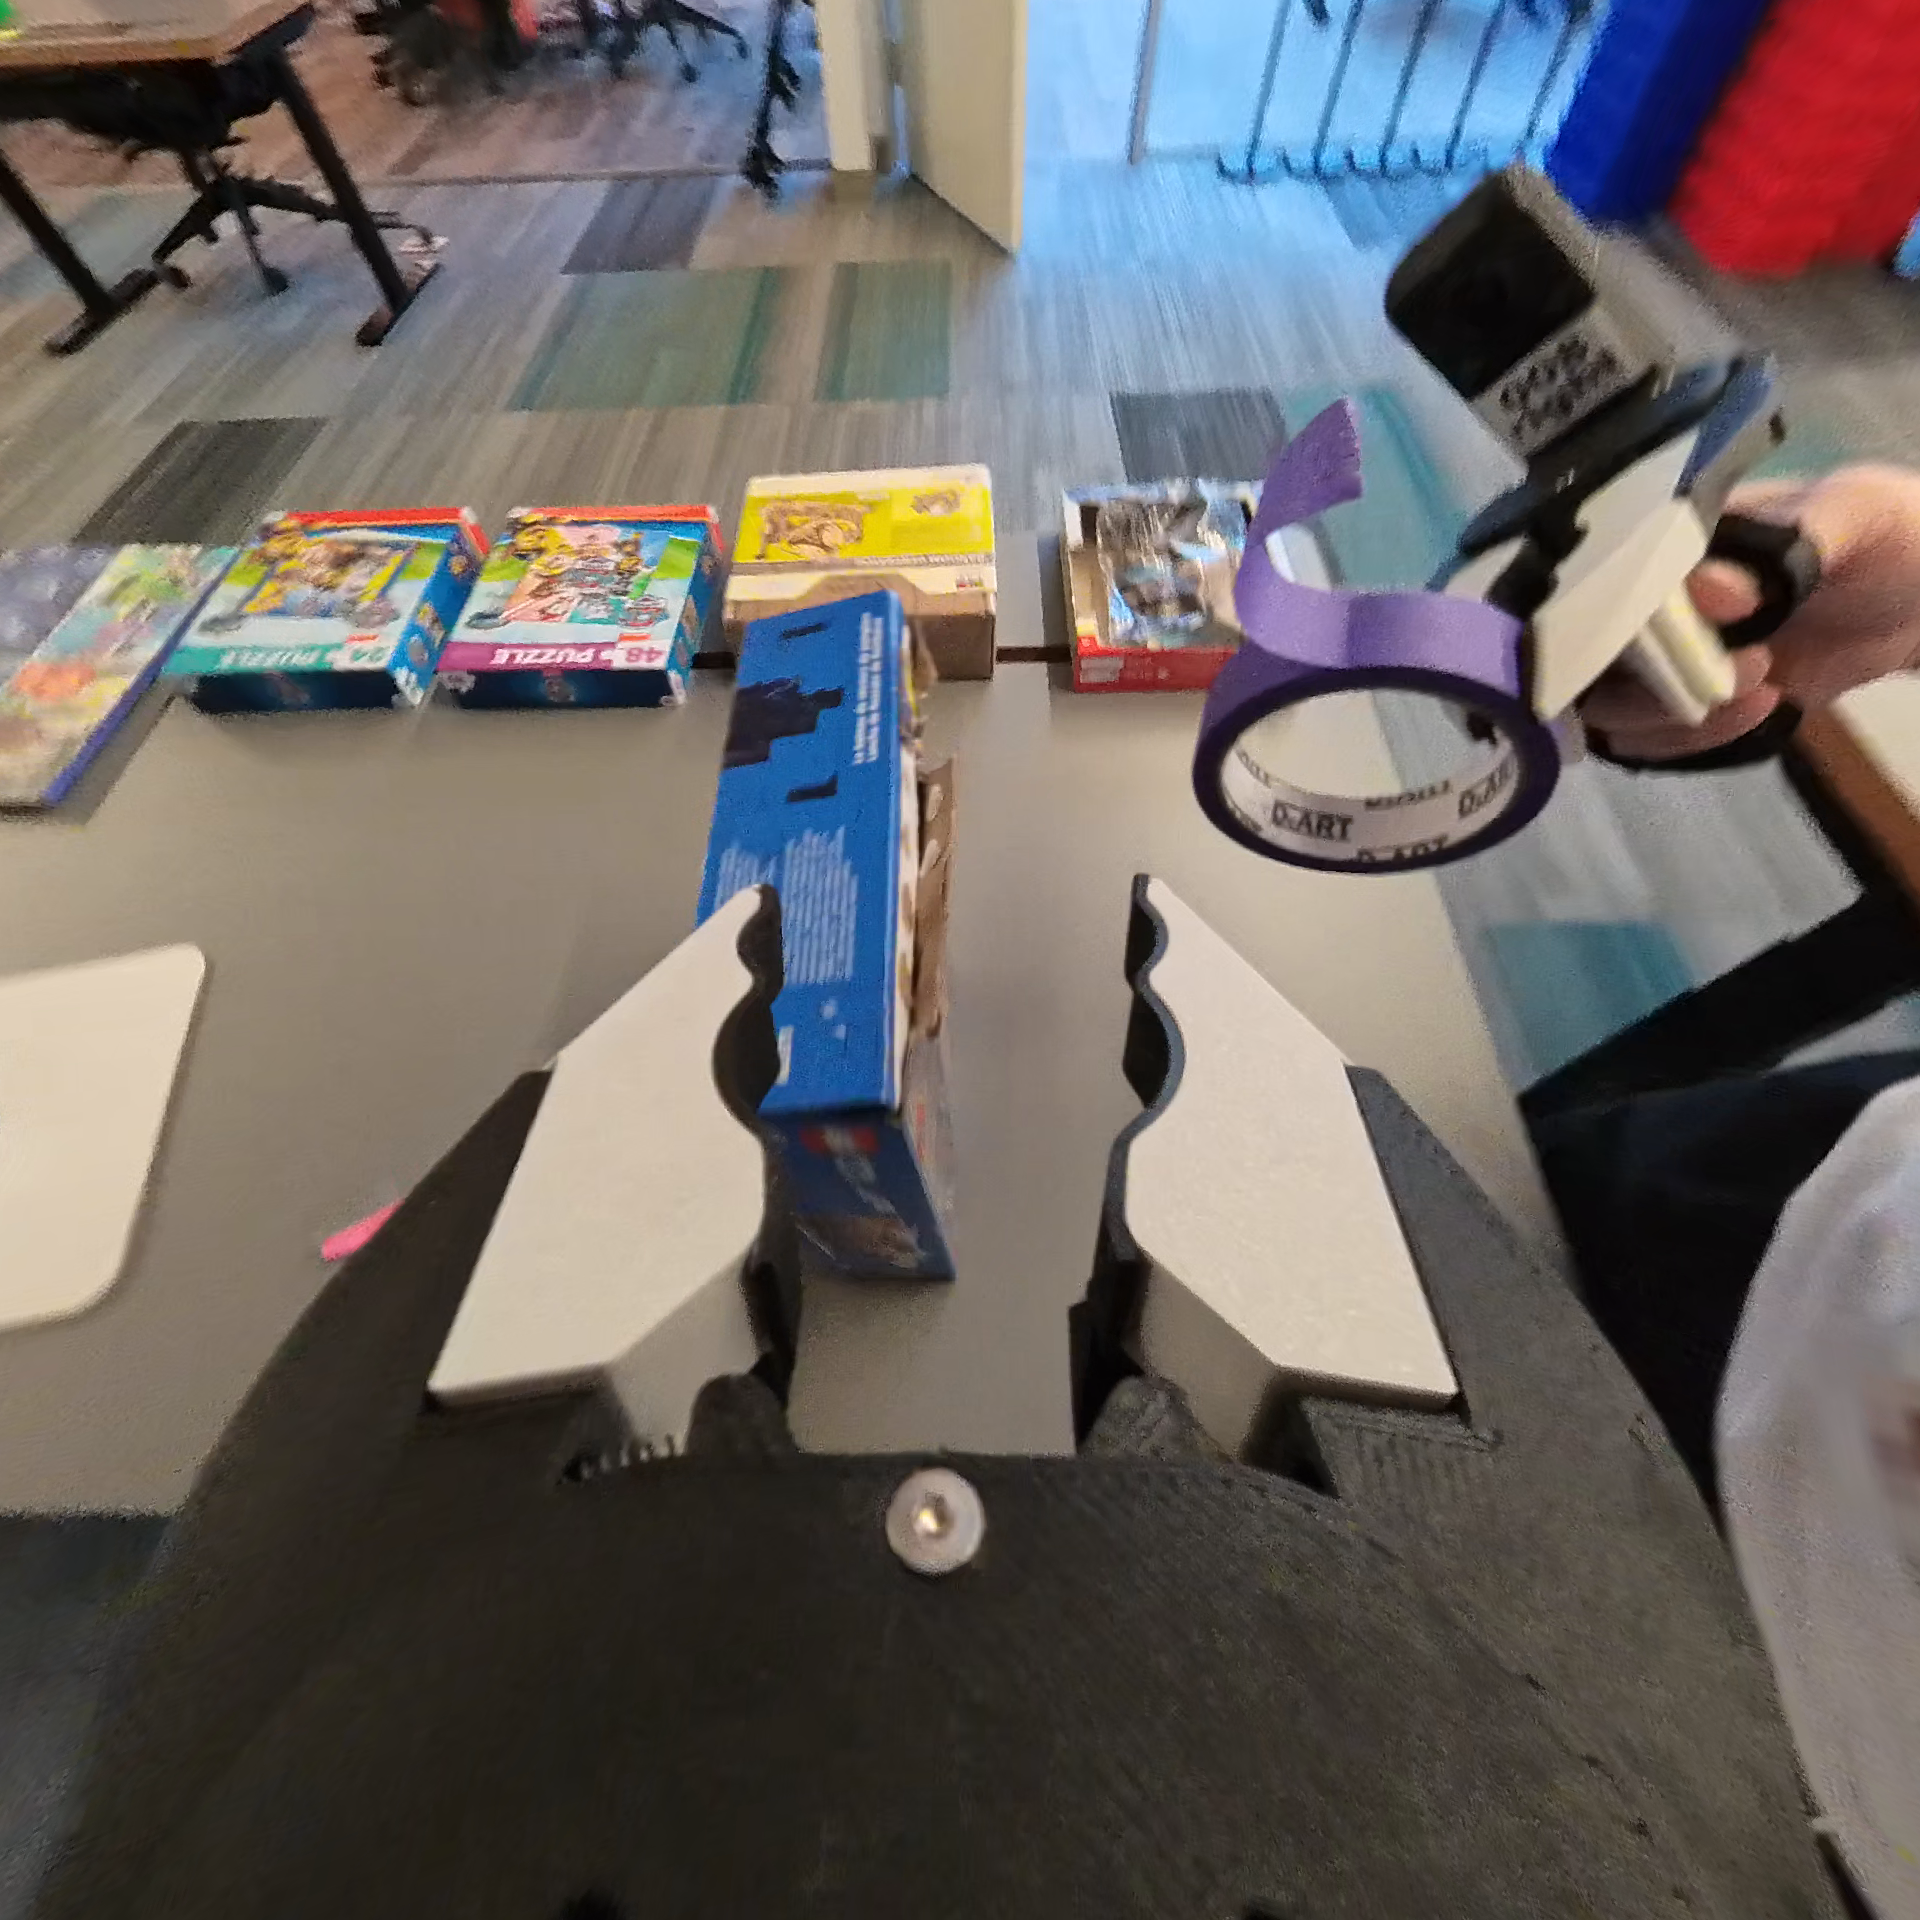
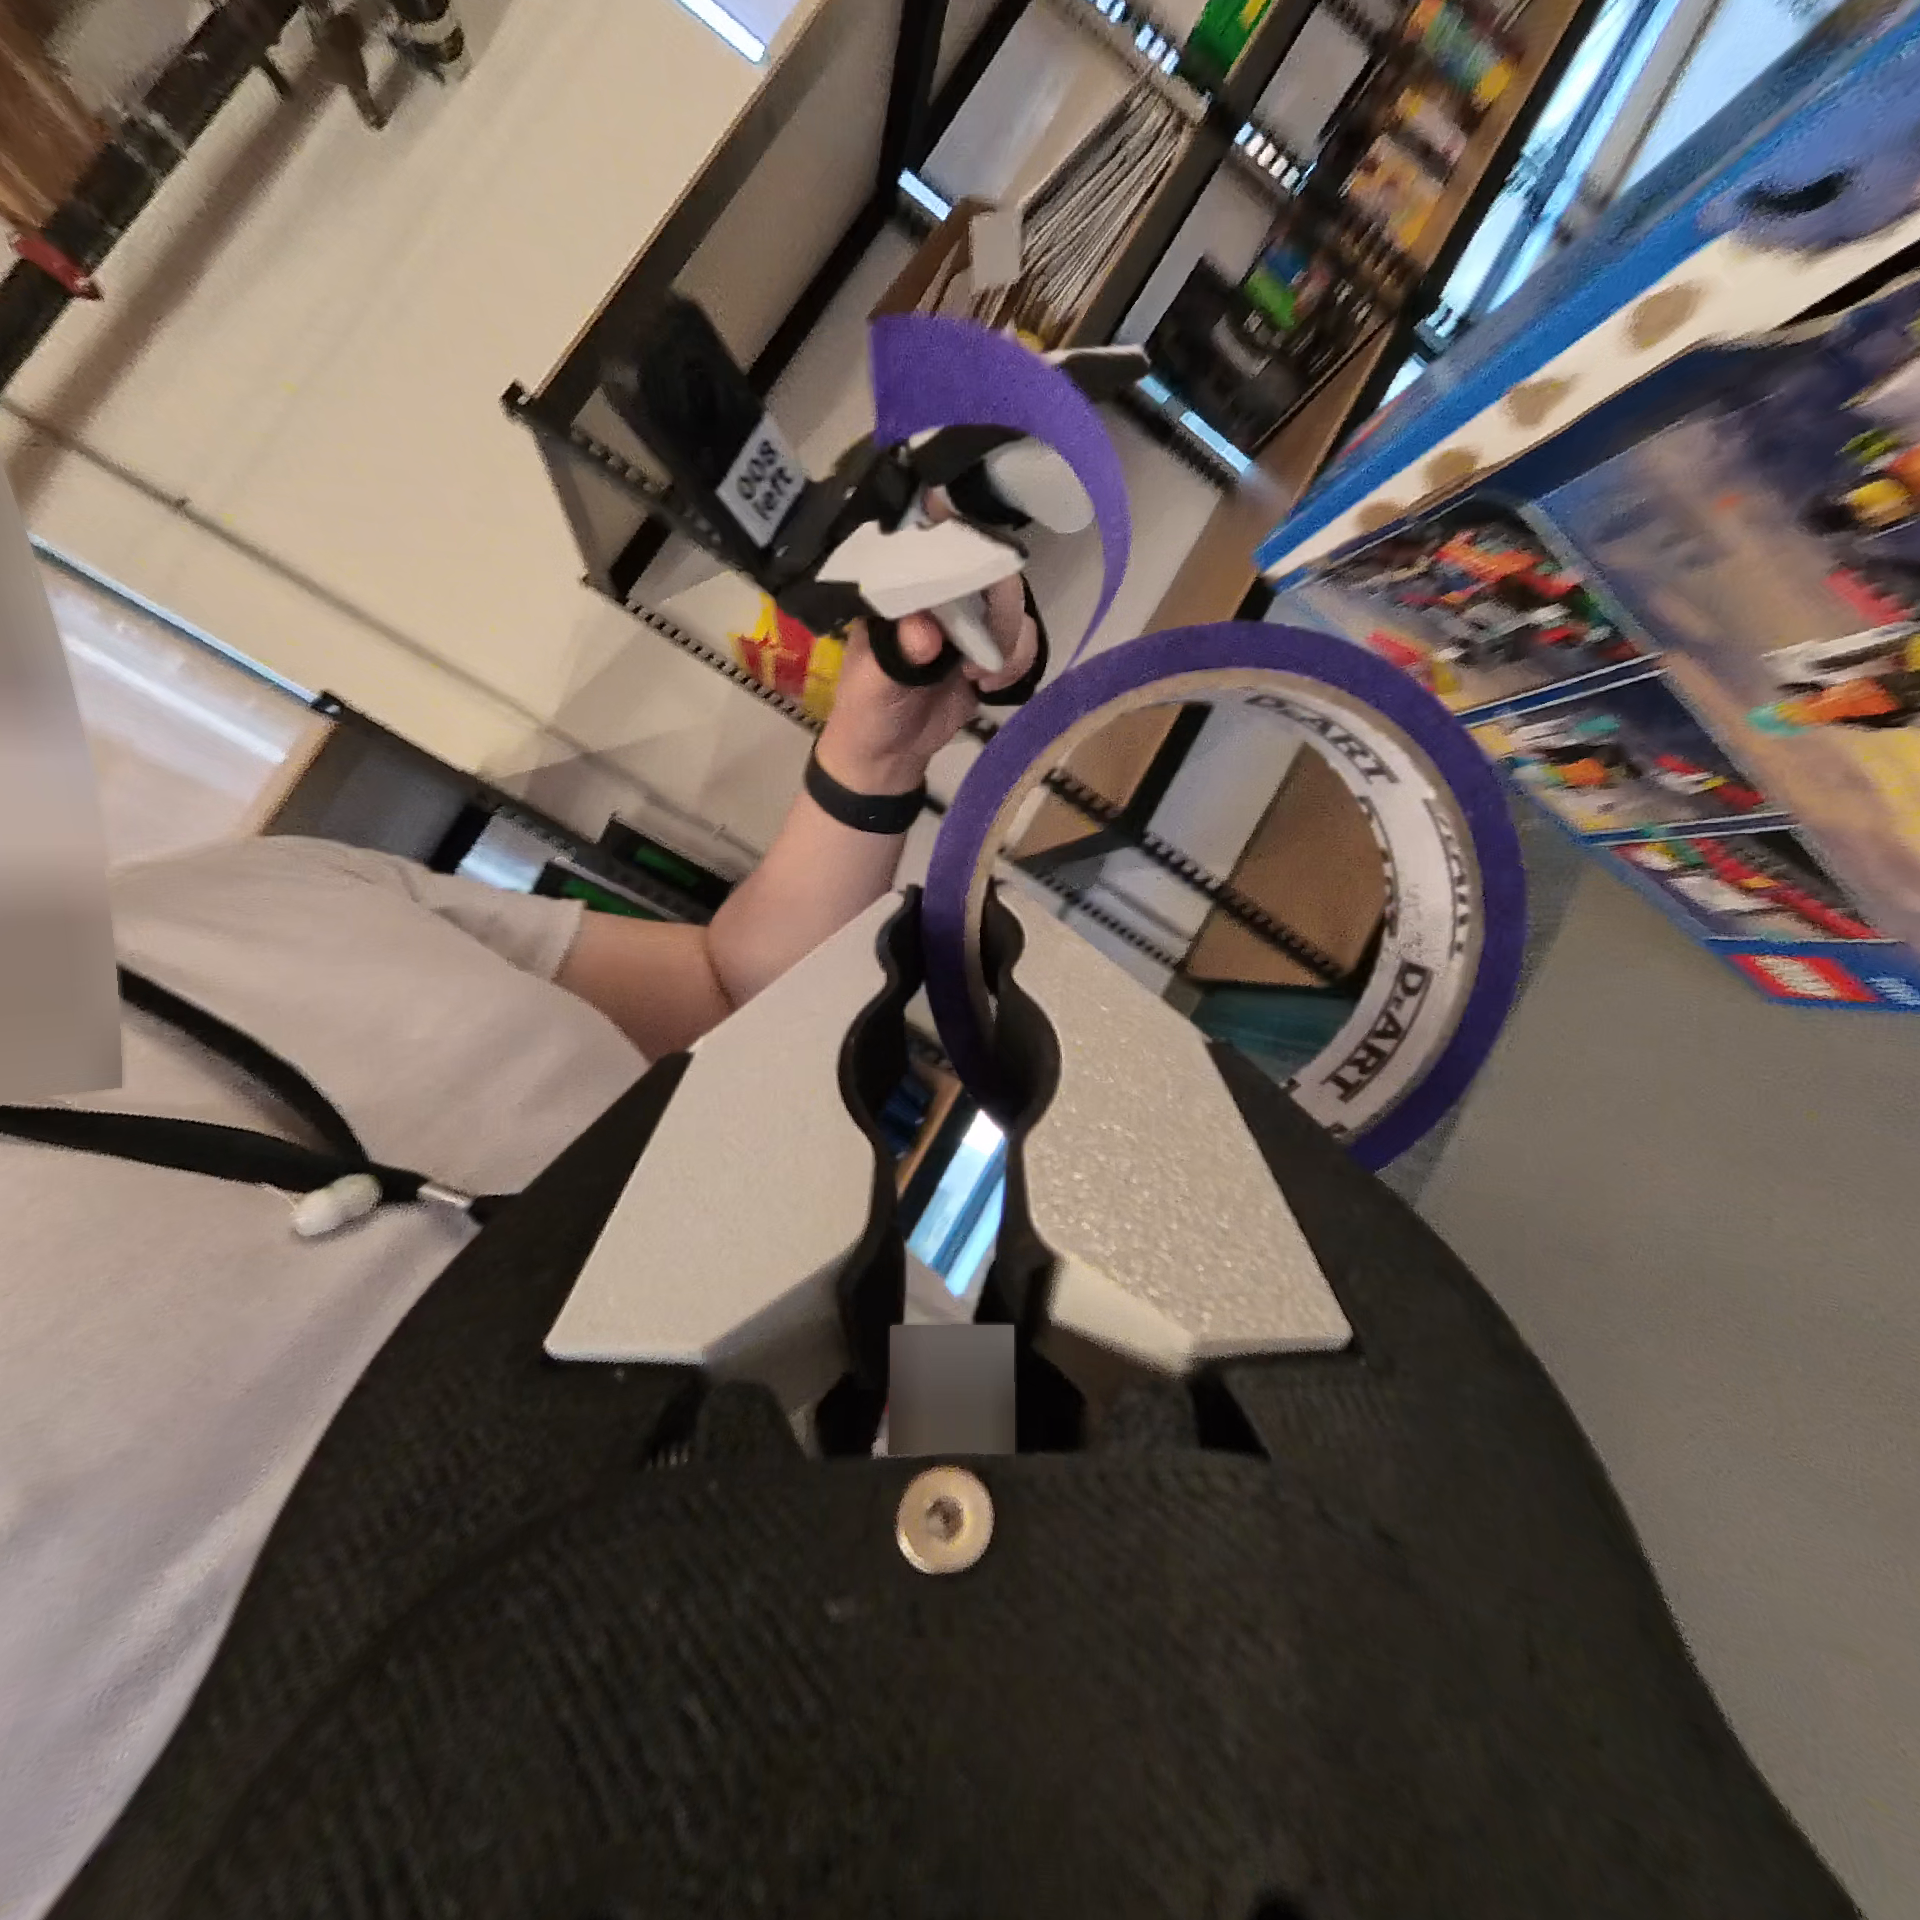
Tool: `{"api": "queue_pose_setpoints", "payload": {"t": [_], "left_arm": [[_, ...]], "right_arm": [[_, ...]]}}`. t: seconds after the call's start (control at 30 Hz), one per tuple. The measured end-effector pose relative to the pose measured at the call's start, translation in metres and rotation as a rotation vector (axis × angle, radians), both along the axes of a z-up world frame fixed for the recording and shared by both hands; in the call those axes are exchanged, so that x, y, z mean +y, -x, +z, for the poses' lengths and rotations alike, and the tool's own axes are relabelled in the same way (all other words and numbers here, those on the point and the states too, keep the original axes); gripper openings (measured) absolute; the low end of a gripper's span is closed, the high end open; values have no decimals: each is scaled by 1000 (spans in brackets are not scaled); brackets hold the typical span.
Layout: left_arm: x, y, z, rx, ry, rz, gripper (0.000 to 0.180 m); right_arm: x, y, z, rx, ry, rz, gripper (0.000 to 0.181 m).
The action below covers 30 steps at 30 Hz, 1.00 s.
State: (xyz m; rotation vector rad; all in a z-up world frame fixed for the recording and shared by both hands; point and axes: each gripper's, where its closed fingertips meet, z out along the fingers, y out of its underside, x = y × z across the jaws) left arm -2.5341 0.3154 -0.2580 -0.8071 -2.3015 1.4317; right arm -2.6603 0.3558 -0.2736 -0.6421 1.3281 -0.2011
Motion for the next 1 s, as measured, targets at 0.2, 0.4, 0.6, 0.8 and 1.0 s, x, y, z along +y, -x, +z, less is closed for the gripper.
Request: {"api": "queue_pose_setpoints", "payload": {"t": [0.2, 0.4, 0.6, 0.8, 1.0], "left_arm": [[-48, 26, -47, -418, 9, -55, 66], [-62, 18, -65, -524, -26, 12, 52], [-65, 10, -70, -568, 11, 81, 38], [-66, 9, -72, -491, 60, 137, 30], [-67, 9, -71, -423, 39, 145, 29]], "right_arm": [[-33, 0, -20, -16, -37, -68, 8], [-40, -3, -31, -35, -61, -3, 8], [-49, 6, -36, -49, -94, 45, 8], [-46, 9, -40, -43, -108, 78, 8], [-38, -4, -44, -47, -137, 99, 8]]}}
